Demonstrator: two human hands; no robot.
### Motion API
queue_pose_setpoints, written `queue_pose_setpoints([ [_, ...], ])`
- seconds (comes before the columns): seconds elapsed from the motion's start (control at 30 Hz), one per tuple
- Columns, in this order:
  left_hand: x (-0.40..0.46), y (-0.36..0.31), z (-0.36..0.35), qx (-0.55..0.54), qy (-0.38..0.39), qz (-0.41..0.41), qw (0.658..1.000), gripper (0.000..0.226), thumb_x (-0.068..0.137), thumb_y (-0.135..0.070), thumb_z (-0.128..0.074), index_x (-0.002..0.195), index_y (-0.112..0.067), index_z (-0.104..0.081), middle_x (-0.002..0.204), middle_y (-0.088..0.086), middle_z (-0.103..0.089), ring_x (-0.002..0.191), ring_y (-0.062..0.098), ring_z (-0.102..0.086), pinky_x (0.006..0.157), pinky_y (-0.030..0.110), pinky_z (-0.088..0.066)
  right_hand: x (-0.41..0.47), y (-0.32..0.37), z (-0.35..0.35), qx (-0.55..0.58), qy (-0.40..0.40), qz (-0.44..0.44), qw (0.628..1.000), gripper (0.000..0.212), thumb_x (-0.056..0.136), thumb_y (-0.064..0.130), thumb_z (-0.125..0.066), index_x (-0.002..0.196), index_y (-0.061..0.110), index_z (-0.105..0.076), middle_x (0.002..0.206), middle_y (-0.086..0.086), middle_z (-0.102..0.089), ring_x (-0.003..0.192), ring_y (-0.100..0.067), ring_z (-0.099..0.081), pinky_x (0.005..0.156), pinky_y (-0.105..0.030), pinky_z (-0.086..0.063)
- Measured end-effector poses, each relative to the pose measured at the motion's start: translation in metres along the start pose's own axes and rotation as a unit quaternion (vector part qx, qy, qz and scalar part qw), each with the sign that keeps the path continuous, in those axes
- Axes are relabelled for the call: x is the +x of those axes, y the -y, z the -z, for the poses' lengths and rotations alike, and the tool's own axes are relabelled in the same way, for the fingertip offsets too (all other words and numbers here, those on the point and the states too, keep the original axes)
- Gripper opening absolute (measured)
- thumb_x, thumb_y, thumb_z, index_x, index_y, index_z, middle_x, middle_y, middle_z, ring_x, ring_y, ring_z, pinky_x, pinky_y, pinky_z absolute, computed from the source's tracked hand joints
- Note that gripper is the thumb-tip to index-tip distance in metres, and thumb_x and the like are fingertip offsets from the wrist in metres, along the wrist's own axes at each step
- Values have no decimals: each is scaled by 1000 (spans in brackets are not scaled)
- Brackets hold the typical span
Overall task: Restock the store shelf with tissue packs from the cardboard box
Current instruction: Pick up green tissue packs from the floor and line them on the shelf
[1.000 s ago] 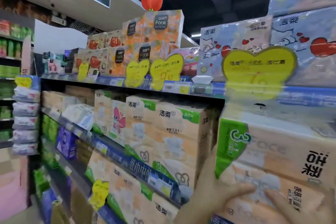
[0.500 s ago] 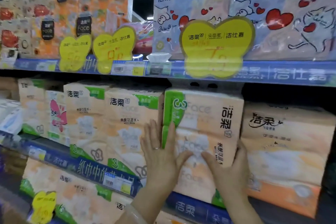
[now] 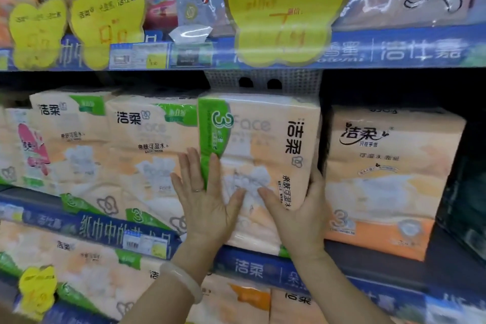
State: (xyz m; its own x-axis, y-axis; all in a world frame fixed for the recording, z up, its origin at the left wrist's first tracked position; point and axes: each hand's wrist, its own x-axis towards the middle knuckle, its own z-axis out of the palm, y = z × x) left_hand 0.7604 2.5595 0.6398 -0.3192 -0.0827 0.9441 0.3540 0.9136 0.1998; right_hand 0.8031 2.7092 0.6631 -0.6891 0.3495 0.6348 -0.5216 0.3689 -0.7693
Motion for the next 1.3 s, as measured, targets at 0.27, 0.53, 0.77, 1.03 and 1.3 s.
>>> queue_pose_setpoints([
  [0.27,8,-11,20,-60,19,-8,998,76,87,-71,-24,148,-40,9,154,-13,28,145,17,20,117,38,17,-3,19,22,1,26,30,999,97,53,69,-65,134,54,-14,148,20,-20,141,-9,-23,114,-43,-30],
  [0.53,10,-27,-2,-24,-21,-13,999,74,91,-68,-21,150,-34,7,156,-6,27,146,19,17,115,50,8,18,3,10,-90,12,70,993,93,67,81,-38,146,44,-6,158,13,9,135,9,29,120,-49,2],
  [0.77,12,-28,-2,-20,-9,2,1000,75,91,-66,-21,149,-32,11,156,-3,28,146,19,17,115,48,8,18,5,4,-90,-3,29,996,110,55,96,-25,148,38,-15,161,-2,-4,146,-16,17,113,-37,11],
  [1.03,6,-23,34,-72,101,-29,992,96,74,-84,-30,147,-41,14,154,-5,33,145,26,22,112,56,12,-2,20,28,-117,14,162,980,91,76,74,-42,147,40,2,159,8,5,147,-13,5,120,-44,-3],
  [1.3,-16,6,43,65,206,-42,976,129,52,-96,-33,150,-26,15,155,11,30,144,33,22,101,69,-7,-13,2,23,-437,64,371,817,126,52,71,-69,151,28,-3,158,-12,19,145,-33,17,111,-57,4],
])
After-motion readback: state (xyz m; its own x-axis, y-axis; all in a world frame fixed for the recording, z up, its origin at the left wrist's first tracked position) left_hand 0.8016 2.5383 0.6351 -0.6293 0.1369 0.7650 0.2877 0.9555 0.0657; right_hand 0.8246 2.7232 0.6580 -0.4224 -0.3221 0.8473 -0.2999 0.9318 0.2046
